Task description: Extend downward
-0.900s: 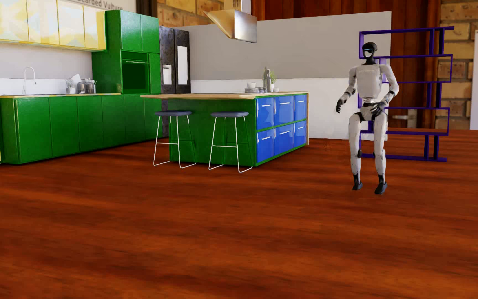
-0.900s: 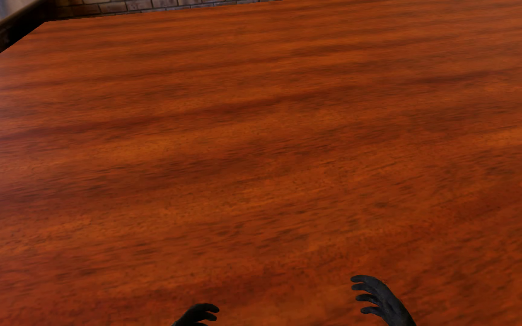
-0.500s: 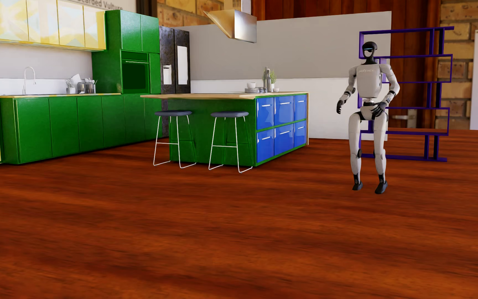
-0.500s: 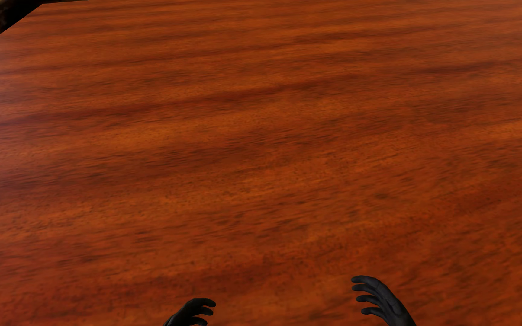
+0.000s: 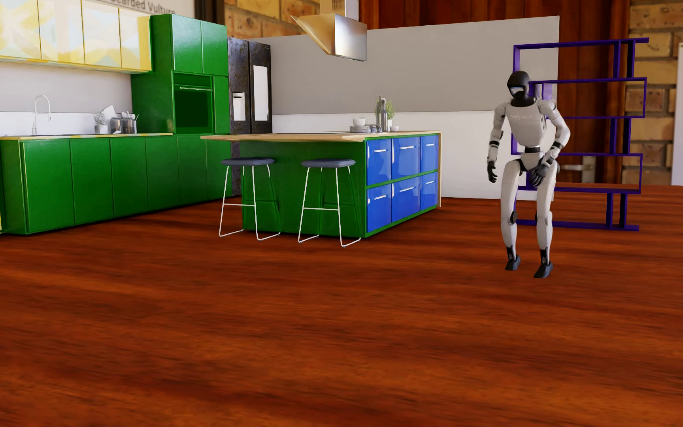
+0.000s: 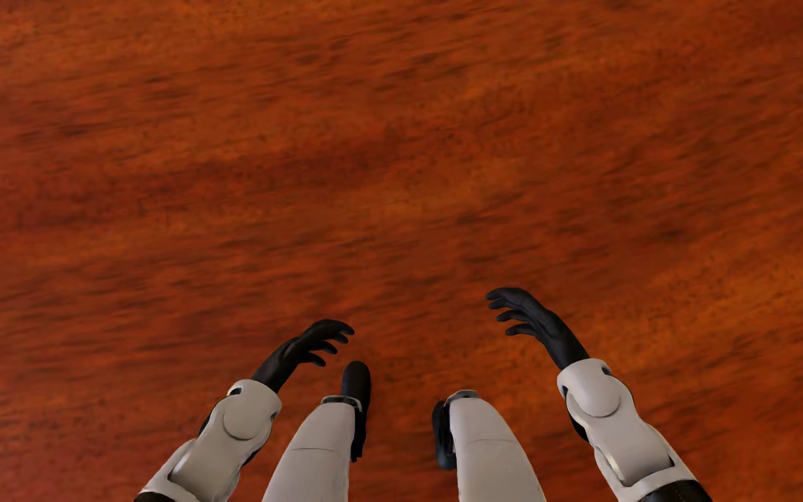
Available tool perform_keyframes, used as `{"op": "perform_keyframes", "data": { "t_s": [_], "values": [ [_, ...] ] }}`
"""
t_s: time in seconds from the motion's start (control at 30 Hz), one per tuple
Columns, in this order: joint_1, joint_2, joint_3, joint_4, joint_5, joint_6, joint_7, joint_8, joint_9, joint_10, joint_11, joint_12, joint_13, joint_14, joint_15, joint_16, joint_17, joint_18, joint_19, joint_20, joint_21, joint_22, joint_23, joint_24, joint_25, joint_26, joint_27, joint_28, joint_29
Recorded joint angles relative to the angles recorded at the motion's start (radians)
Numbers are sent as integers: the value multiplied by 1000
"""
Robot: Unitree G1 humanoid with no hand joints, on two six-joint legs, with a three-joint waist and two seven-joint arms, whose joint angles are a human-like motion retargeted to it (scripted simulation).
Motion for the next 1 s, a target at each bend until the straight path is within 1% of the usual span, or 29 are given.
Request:
{"op": "perform_keyframes", "data": {
  "t_s": [0.03,0.1,0.13,0.17,0.23,0.3,0.33,0.37,0.4,0.43,0.47,0.5,0.53,0.57,0.6,0.63,0.67,0.7,0.73,0.77,0.8,0.83,0.87,0.9,0.93,1.0],
  "values": [
    [-36,-44,2,7,4,4,0,0,0,8,12,-73,-74,22,3,0,-2,0,0,-9,-3,19,35,0,0,0,0,0,0],
    [-113,-122,0,15,6,1,0,0,0,27,43,-224,-242,87,7,18,0,0,0,-46,10,82,118,0,0,0,0,0,0],
    [-167,-167,-11,16,1,2,0,0,0,44,64,-309,-330,131,3,26,-12,0,0,-74,39,123,160,0,0,0,0,0,0],
    [-220,-223,-2,27,5,0,0,0,0,68,91,-392,-412,165,3,34,-21,0,0,-98,54,169,195,0,0,0,0,0,0],
    [-333,-313,-13,38,-7,-10,0,0,0,139,158,-558,-588,218,-21,62,-38,0,0,-122,123,248,283,0,0,0,0,0,0],
    [-429,-407,-18,52,-26,-29,0,0,0,231,256,-722,-760,222,-54,98,-58,0,0,-163,203,321,359,0,0,0,0,0,0],
    [-478,-458,-22,48,-52,-44,0,0,0,287,322,-801,-842,211,-81,107,-60,0,0,-165,184,367,390,0,0,0,0,0,0],
    [-549,-528,-16,78,-51,-42,0,0,0,359,391,-884,-915,181,-115,120,-66,0,0,-196,236,401,432,0,0,0,0,0,0],
    [-595,-573,-15,82,-60,-47,0,0,0,435,460,-969,-998,155,-155,131,-74,0,0,-231,291,437,473,0,0,0,0,0,0],
    [-640,-618,-14,91,-68,-53,0,0,0,522,537,-1048,-1073,111,-197,133,-80,0,0,-255,320,488,522,0,0,0,0,0,0],
    [-742,-701,-15,125,-62,-31,0,0,0,637,628,-1111,-1131,58,-244,129,-80,0,0,-293,342,532,563,0,0,0,0,0,0],
    [-727,-703,-25,101,-102,-65,0,0,0,701,693,-1192,-1210,11,-282,140,-81,0,0,-339,370,579,612,0,0,0,0,0,0],
    [-761,-739,-20,103,-111,-60,0,0,0,800,771,-1275,-1268,-43,-326,124,-100,0,0,-394,426,640,656,0,0,0,0,0,0],
    [-808,-783,-22,107,-114,-57,0,0,0,885,842,-1333,-1321,-92,-371,123,-106,0,0,-449,429,669,689,0,0,0,0,0,0],
    [-854,-829,-12,126,-98,-54,0,0,0,977,907,-1379,-1366,-148,-409,124,-101,0,0,-463,488,704,730,0,0,0,0,0,0],
    [-875,-851,-33,104,-124,-65,0,0,0,1043,971,-1419,-1431,-186,-440,132,-92,0,0,-510,491,729,770,0,0,0,0,0,0],
    [-908,-880,-27,111,-118,-61,0,0,0,1112,972,-1449,-1402,-225,-471,131,-95,0,0,-532,546,746,807,0,0,0,0,0,0],
    [-946,-919,-21,115,-103,-51,0,0,0,1120,934,-1424,-1374,-250,-494,125,-98,0,0,-548,566,758,837,0,0,0,0,0,0],
    [-954,-930,-26,97,-128,-61,0,0,0,1087,908,-1400,-1348,-273,-505,125,-103,0,0,-557,542,763,837,0,0,0,0,0,0],
    [-979,-954,-23,103,-118,-58,0,0,0,1062,890,-1389,-1331,-288,-516,129,-110,0,0,-560,579,759,850,0,0,0,0,0,0],
    [-1001,-972,-21,107,-113,-51,0,0,0,1046,877,-1374,-1316,-300,-530,131,-117,0,0,-579,574,753,861,0,0,0,0,0,0],
    [-1011,-983,-18,113,-110,-49,0,0,0,1031,866,-1372,-1312,-310,-537,135,-126,0,0,-579,530,741,858,0,0,0,0,0,0],
    [-1014,-990,-21,103,-122,-52,0,0,0,1029,860,-1366,-1303,-308,-539,138,-135,0,0,-590,556,731,858,0,0,0,0,0,0],
    [-1018,-994,-15,104,-119,-50,0,0,0,1025,856,-1359,-1297,-314,-546,138,-148,0,0,-590,586,723,857,0,0,0,0,0,0],
    [-1035,-1010,-8,113,-103,-50,0,0,0,1022,857,-1358,-1295,-312,-554,146,-141,0,0,-610,599,716,871,0,0,0,0,0,0],
    [-1016,-990,-16,94,-116,-47,0,0,0,1058,879,-1356,-1297,-290,-549,143,-154,0,0,-592,584,713,854,0,0,0,0,0,0]
  ]
}}
